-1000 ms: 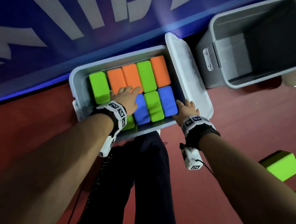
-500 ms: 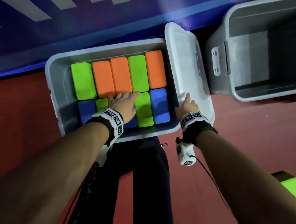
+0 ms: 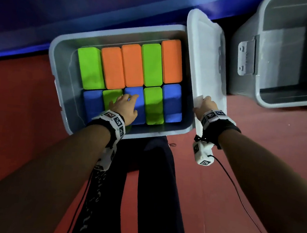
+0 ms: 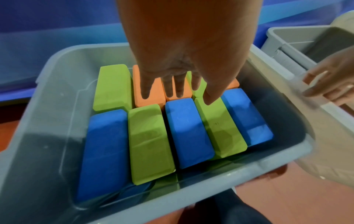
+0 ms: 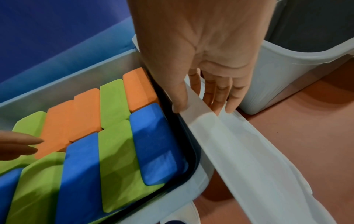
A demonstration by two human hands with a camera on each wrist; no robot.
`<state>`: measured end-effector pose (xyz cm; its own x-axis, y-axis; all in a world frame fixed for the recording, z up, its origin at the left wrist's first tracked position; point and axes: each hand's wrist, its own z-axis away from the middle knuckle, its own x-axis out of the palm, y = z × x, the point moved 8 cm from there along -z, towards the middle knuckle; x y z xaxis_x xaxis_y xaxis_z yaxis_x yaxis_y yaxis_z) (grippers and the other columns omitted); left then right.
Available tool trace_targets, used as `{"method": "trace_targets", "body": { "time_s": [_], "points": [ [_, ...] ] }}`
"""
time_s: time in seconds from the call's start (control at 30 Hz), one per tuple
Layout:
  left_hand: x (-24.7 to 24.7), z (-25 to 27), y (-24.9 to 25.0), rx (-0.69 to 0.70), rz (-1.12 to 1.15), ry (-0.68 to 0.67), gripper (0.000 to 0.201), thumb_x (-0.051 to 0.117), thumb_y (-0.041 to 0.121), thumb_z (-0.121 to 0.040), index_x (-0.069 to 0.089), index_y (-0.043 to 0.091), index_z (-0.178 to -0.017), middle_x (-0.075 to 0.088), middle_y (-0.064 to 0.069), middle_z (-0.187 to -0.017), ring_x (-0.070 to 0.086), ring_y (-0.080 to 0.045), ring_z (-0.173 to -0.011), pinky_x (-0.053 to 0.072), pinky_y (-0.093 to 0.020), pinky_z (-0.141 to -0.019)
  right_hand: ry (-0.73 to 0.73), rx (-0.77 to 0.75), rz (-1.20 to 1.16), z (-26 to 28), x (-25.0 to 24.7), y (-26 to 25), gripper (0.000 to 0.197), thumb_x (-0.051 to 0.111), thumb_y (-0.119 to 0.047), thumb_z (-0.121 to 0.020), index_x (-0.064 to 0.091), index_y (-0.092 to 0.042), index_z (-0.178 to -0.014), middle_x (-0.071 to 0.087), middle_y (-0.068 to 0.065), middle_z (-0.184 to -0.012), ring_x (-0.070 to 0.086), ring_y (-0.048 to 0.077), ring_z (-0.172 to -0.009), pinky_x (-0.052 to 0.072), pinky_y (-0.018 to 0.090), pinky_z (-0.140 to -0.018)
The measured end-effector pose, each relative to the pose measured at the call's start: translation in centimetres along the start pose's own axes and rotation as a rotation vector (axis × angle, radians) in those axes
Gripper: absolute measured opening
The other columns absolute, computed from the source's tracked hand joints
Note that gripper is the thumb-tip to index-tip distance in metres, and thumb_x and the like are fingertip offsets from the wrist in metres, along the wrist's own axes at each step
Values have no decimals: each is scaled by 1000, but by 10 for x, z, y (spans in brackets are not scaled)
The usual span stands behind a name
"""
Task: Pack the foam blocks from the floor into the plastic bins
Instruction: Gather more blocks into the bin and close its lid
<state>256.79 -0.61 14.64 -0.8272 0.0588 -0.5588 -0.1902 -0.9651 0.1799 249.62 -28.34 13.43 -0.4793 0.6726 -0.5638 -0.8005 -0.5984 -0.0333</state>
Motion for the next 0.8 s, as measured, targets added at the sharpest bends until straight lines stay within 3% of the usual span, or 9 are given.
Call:
{"method": "trace_targets", "body": {
  "time_s": [0.17,0.37,0.43,0.53,0.6,0.63,0.7,0.73,0.8],
  "points": [
    [14,8,-11,88,-89,13,59,47,23,-91,28,21,-147,30,-7,-151,26,-27,-138,31,-49,-109,5,-38,33,16,5,-1,48,62,-20,-88,38,1,-124,53,23,-124,53,39,-113,42,38,-84],
    [41,-14,3,196,-280,18,83,55,41,-92,3,21,-153,-10,-8,-160,-8,-24,-148,6,-48,-120,63,-60,-80,16,21,4,49,60,-19,-90,38,1,-128,47,21,-129,49,36,-116,40,37,-90],
    [54,-31,17,218,-328,9,90,56,42,-91,-6,21,-153,-21,-11,-158,-17,-29,-146,2,-53,-118,71,-74,-72,8,22,8,50,60,-20,-90,37,1,-129,45,21,-130,49,36,-116,40,36,-89],
    [80,-49,31,193,-337,-2,81,46,23,-99,-16,24,-151,-30,-18,-153,-25,-43,-140,2,-71,-108,82,-106,-47,-1,22,12,49,59,-20,-91,38,1,-129,45,21,-130,49,36,-116,39,36,-91],
    [88,-54,36,173,-329,58,72,36,21,-103,-19,23,-149,-28,-24,-152,-22,-49,-139,7,-76,-103,92,-114,-43,-8,21,13,48,59,-20,-91,38,2,-127,44,20,-130,50,36,-115,39,36,-91],
    [89,-54,37,168,-316,104,75,40,27,-101,-17,21,-150,-24,-25,-153,-17,-51,-140,10,-78,-102,99,-114,-44,-10,20,13,47,59,-19,-91,38,2,-127,44,20,-130,50,36,-114,40,36,-91],
    [85,-51,40,172,-281,189,79,54,26,-94,2,18,-153,-3,-29,-156,3,-53,-141,21,-79,-97,102,-118,-49,-11,19,13,46,59,-19,-91,38,1,-126,44,20,-129,51,36,-113,40,37,-91],
    [84,-51,43,207,-309,254,73,54,18,-92,13,17,-152,11,-31,-154,15,-55,-138,30,-78,-92,102,-124,-46,-13,19,12,45,59,-19,-91,38,1,-125,44,19,-129,51,36,-112,40,38,-91],
    [86,-55,42,269,-361,296,61,42,10,-95,18,15,-151,19,-32,-151,23,-58,-134,36,-76,-87,102,-135,-39,-14,18,13,45,59,-19,-91,38,0,-125,44,19,-128,51,35,-112,39,38,-92]
  ]
}}
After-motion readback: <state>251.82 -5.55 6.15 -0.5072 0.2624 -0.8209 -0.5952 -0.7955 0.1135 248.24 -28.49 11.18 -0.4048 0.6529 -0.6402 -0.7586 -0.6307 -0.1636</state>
